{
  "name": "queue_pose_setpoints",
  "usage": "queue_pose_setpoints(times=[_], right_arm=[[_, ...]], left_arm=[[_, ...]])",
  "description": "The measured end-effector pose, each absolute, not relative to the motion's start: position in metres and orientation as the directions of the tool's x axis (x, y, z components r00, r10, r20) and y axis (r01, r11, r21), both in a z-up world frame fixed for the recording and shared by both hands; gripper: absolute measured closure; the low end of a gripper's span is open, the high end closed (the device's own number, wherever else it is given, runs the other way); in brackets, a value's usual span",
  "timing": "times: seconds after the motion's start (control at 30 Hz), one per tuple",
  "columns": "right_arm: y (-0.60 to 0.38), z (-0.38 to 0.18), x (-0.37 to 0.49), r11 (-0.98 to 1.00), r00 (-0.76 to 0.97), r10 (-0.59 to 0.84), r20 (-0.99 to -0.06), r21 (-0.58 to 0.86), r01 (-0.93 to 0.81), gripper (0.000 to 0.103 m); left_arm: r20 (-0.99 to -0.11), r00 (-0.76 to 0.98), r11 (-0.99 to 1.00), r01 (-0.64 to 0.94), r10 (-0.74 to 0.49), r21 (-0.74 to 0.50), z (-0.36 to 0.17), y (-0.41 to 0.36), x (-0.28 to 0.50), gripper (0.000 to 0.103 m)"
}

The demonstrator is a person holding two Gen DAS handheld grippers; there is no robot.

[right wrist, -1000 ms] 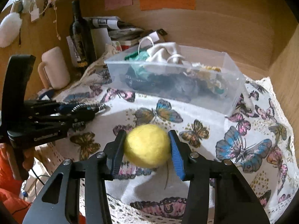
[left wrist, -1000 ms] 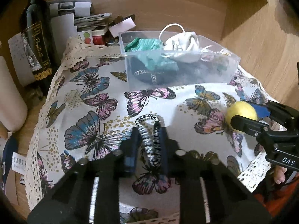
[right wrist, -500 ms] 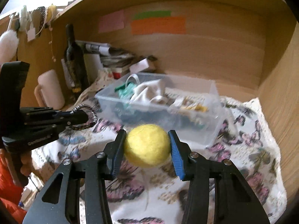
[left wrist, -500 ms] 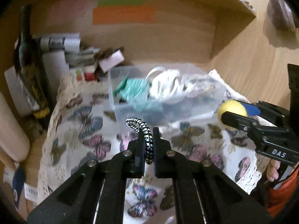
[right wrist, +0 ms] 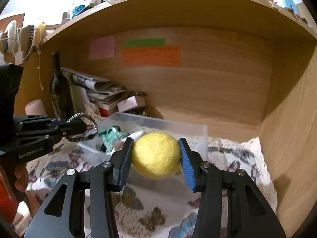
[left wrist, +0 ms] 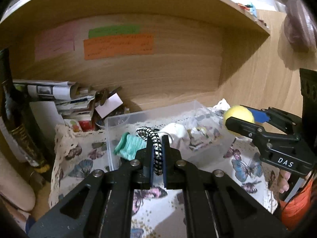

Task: Organize soft objects
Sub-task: 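Drop the bracelet and yellow ball into the box with both grippers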

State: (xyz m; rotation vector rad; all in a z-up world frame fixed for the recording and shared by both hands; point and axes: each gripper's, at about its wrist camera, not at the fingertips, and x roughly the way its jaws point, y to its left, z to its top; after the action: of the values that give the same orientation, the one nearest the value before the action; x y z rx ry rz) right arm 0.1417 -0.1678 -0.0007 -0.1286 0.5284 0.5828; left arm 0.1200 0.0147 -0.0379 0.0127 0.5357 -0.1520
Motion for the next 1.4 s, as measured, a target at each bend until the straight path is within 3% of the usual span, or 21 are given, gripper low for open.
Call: queue_pose_setpoints(times=[0.2, 0.53, 0.63, 0.7, 0.8, 0.87, 1.07, 1.27, 1.4], right_arm=[[-0.153, -0.018, 0.169, 0.829, 0.671, 0.489, -0.557, 0.057, -0.557, 0.060], [-0.141, -0.050, 0.192, 0.831, 0.600, 0.456, -0.658, 0.072, -0.552, 0.060], [-0.140, -0.053, 0.194, 0.832, 0.589, 0.449, -0.672, 0.074, -0.550, 0.059], [-0.141, -0.053, 0.195, 0.833, 0.586, 0.447, -0.676, 0.075, -0.548, 0.052], [-0.144, -0.051, 0.194, 0.838, 0.598, 0.442, -0.668, 0.070, -0.542, 0.043], [-0.146, -0.048, 0.192, 0.838, 0.609, 0.447, -0.656, 0.069, -0.541, 0.040], [-0.153, -0.029, 0.180, 0.835, 0.645, 0.471, -0.602, 0.069, -0.545, 0.036], [-0.168, 0.006, 0.158, 0.830, 0.694, 0.507, -0.511, 0.073, -0.553, 0.036], [-0.180, 0.031, 0.135, 0.828, 0.730, 0.529, -0.432, 0.071, -0.557, 0.030]], left_arm=[[-0.553, 0.821, 0.990, 0.110, -0.142, -0.091, -0.052, 0.027, 0.154, 0.097], [-0.654, 0.750, 0.994, 0.062, -0.103, -0.086, -0.089, 0.038, 0.179, 0.097], [-0.670, 0.734, 0.993, 0.050, -0.111, -0.111, -0.094, 0.045, 0.179, 0.090], [-0.670, 0.735, 0.993, 0.045, -0.110, -0.114, -0.094, 0.047, 0.177, 0.081], [-0.648, 0.755, 0.994, 0.034, -0.093, -0.104, -0.090, 0.049, 0.168, 0.062], [-0.630, 0.772, 0.995, 0.028, -0.081, -0.094, -0.085, 0.048, 0.162, 0.057], [-0.578, 0.813, 0.997, 0.030, -0.066, -0.071, -0.065, 0.044, 0.144, 0.057], [-0.471, 0.880, 0.998, 0.037, -0.060, -0.056, -0.035, 0.036, 0.117, 0.056], [-0.396, 0.915, 0.996, 0.051, -0.076, -0.073, -0.016, 0.031, 0.099, 0.047]])
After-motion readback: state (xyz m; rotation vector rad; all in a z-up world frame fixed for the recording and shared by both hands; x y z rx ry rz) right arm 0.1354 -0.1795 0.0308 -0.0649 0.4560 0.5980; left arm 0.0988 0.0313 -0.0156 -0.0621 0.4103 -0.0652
